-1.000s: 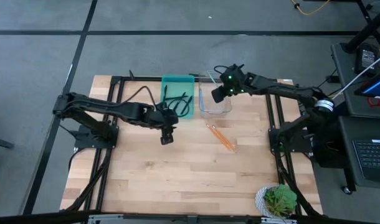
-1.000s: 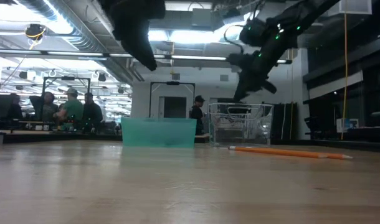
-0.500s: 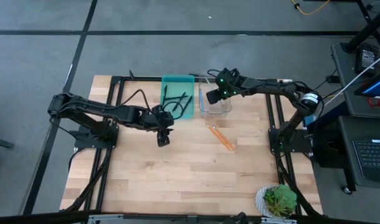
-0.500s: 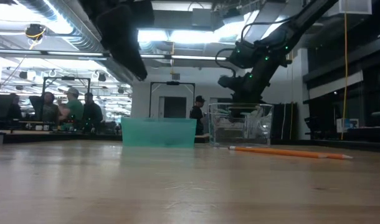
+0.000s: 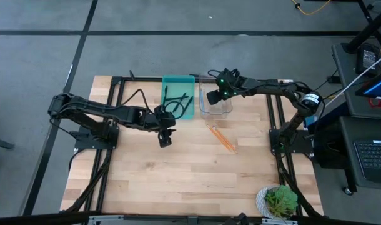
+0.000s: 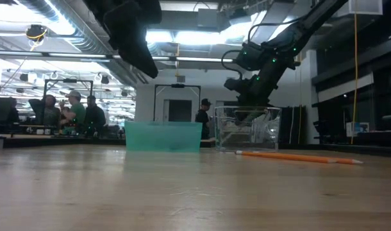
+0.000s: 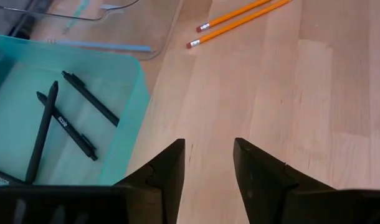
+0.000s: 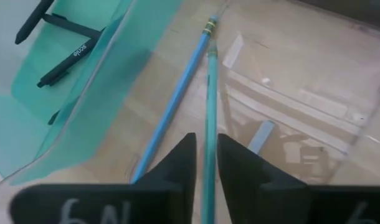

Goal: Sort pens & pencils
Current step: Put the bottom yellow pencil into the transparent bin

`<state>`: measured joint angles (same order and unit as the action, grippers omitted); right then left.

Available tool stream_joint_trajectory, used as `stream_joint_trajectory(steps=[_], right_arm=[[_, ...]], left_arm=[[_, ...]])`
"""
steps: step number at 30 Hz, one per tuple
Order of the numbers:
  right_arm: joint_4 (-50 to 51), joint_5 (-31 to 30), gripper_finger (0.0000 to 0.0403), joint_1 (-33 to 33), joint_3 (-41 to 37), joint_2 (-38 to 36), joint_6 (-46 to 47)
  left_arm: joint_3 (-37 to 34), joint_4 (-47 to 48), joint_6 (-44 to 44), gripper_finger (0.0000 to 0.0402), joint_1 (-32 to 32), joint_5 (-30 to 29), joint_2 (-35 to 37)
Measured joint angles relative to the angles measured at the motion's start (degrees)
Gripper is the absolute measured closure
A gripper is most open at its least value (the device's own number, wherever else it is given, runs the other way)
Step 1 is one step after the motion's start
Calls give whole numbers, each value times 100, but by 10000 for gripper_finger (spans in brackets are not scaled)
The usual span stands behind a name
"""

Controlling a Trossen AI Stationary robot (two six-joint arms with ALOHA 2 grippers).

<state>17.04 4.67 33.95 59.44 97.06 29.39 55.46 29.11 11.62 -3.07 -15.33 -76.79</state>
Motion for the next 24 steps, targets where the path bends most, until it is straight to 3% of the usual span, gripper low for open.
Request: stream_joint_trajectory(steps=[11,19,24], right_arm=[[259,102,222,-2,238,-239,-597],[2278,111,199,-24,1593,-877,-1254],[3482,101,199,-184,2012,-1335,-1550]], left_arm=[[0,3,-20,272,0,0,-2],[-1,-57,28,272,-11,0,-4],[-2,-597,53,272,-11,0,-7]])
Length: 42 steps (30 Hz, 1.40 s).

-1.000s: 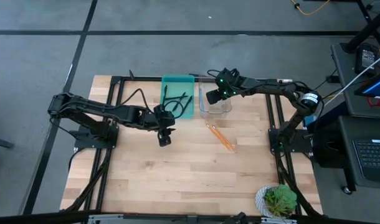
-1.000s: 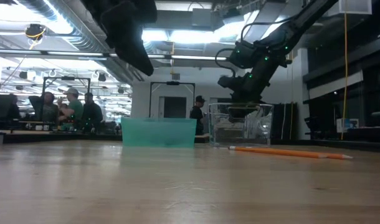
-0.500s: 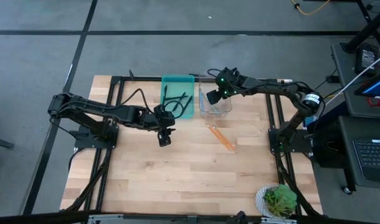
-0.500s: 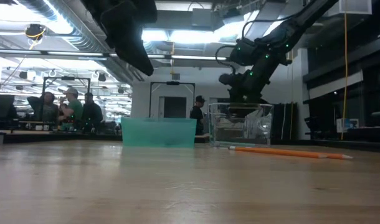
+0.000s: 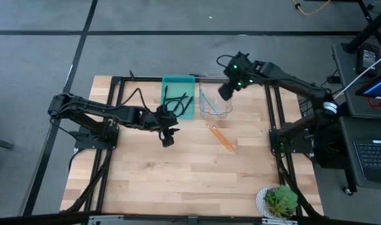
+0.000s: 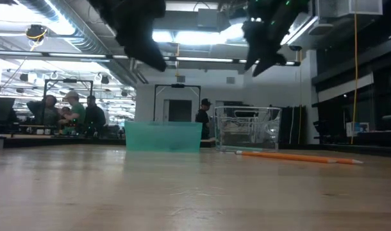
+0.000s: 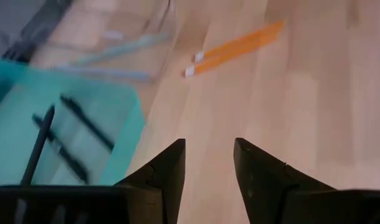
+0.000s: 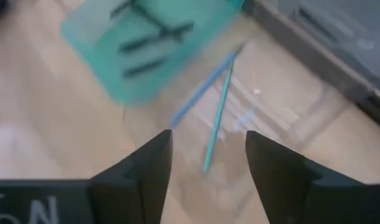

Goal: Sort pens & pencils
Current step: Put the bottom yellow pencil into the transparent bin

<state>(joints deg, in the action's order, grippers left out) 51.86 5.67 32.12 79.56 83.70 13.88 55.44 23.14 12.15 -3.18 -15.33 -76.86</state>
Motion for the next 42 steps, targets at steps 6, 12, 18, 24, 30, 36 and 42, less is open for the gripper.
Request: stream_joint_trajectory(steps=[6,12,18,24,30,36,42], right_arm=[[1107,-19,199,-373,-212,-667,-740],[1068,2,199,-1029,-700,-1647,-651],[1006,0,199,-1342,-1660,-2346,-42],[376,-18,199,-1538,-2657,-2626,634],[-15,-222,199,-1871,-3172,-2103,1187],[-369,-681,199,-2296,-3220,-1391,1293],[-1004,-1024,199,-2768,-3220,-790,1144]], left_arm=[[0,-875,250,272,0,494,-5],[0,-2010,49,272,-91,1018,-426],[0,-3064,-378,272,-196,1032,-992],[0,-3446,-377,272,-326,1027,-1326],[-2,-3434,-374,272,-456,1011,-1496],[-2,-3419,-373,272,-477,994,-1528],[-2,-3271,-366,272,-481,999,-1528]])
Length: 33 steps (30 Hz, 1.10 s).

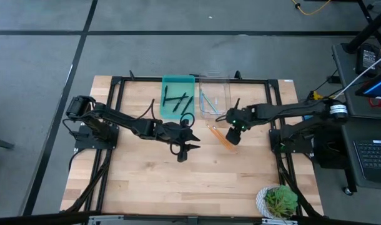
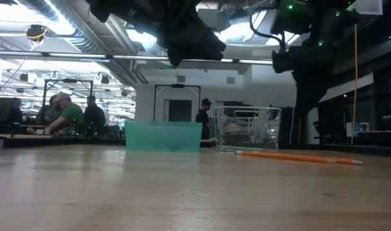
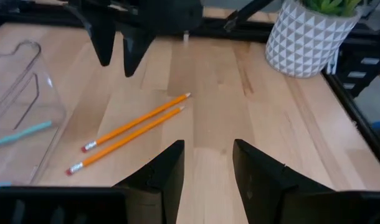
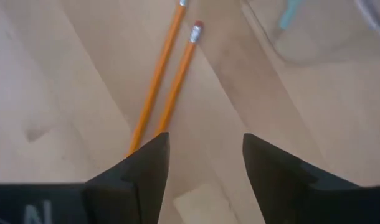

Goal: Sort pens & pencils
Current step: Put the bottom yellow pencil into the transparent bin

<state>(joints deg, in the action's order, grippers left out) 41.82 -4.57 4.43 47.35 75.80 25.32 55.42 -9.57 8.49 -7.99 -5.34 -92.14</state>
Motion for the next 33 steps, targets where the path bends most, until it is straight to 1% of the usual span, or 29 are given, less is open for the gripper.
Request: stream_joint_trajectory(steps=[5,8,10,12,14,17,23,25,33], right_arm=[[-386,-391,199,-395,2,384,187],[-363,-825,199,-723,-3,532,502],[-519,-1045,199,-919,-135,554,720],[-847,-987,199,-1038,-369,557,887],[-1211,-773,199,-1082,-608,559,996],[-1569,-754,199,-1080,-865,561,1029],[-1733,-791,199,-1078,-938,561,937],[-1762,-953,199,-1079,-938,577,916],[-1948,-943,199,-1081,-938,1000,896]], left_arm=[[0,121,41,272,2,1,0],[0,121,41,272,2,4,0],[0,123,44,272,2,11,0],[0,126,41,272,2,11,0],[0,127,41,272,2,11,0],[0,127,41,272,2,11,0],[0,127,44,272,2,11,2],[0,127,44,272,2,11,2],[1,126,41,272,2,11,4]])
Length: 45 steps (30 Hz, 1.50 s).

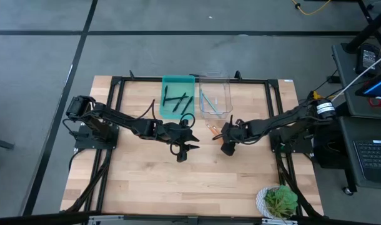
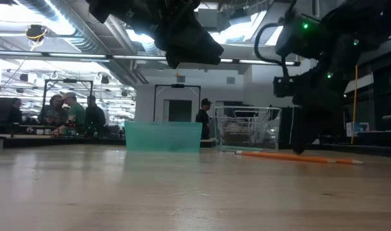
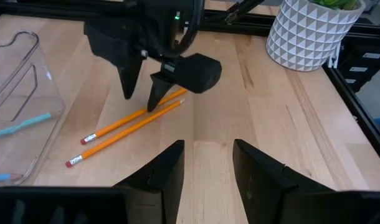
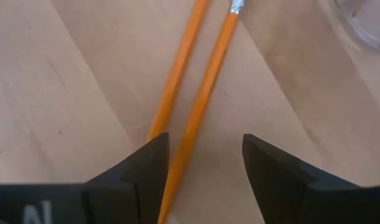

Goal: Sort pens & pencils
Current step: Put the bottom yellow pencil into the transparent bin

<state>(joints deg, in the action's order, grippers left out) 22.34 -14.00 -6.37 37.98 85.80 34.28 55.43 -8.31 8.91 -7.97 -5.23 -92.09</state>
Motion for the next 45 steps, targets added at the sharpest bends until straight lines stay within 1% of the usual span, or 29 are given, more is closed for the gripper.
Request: stream_joint_trajectory(steps=[5,10,13,15,17,23,24,29,32,37,39,45], right_arm=[[-40,0,199,0,0,199,38],[-32,-39,199,-38,28,372,283],[-30,-84,208,-120,31,441,297],[-40,-86,227,-159,28,453,299],[-33,-82,255,-177,28,464,299],[-35,56,376,-176,30,488,286],[-30,65,385,-175,31,485,284],[-16,90,387,-175,31,485,286],[2,172,391,-169,12,352,230],[263,394,402,-177,-27,-225,132],[503,347,402,-175,-31,-485,138],[616,292,402,-177,-20,-1079,129]], left_arm=[[1,-1,4,272,0,0,0],[1,-5,7,272,0,0,0],[1,-1,9,272,0,0,0],[1,-1,9,272,0,0,0],[1,-1,9,272,1,0,0],[1,-3,10,272,0,0,0],[1,-1,11,272,0,0,0],[1,1,7,272,0,0,0],[1,1,4,272,0,0,0],[1,4,2,272,0,0,0],[1,5,2,272,0,0,0],[1,12,0,272,0,0,0]])
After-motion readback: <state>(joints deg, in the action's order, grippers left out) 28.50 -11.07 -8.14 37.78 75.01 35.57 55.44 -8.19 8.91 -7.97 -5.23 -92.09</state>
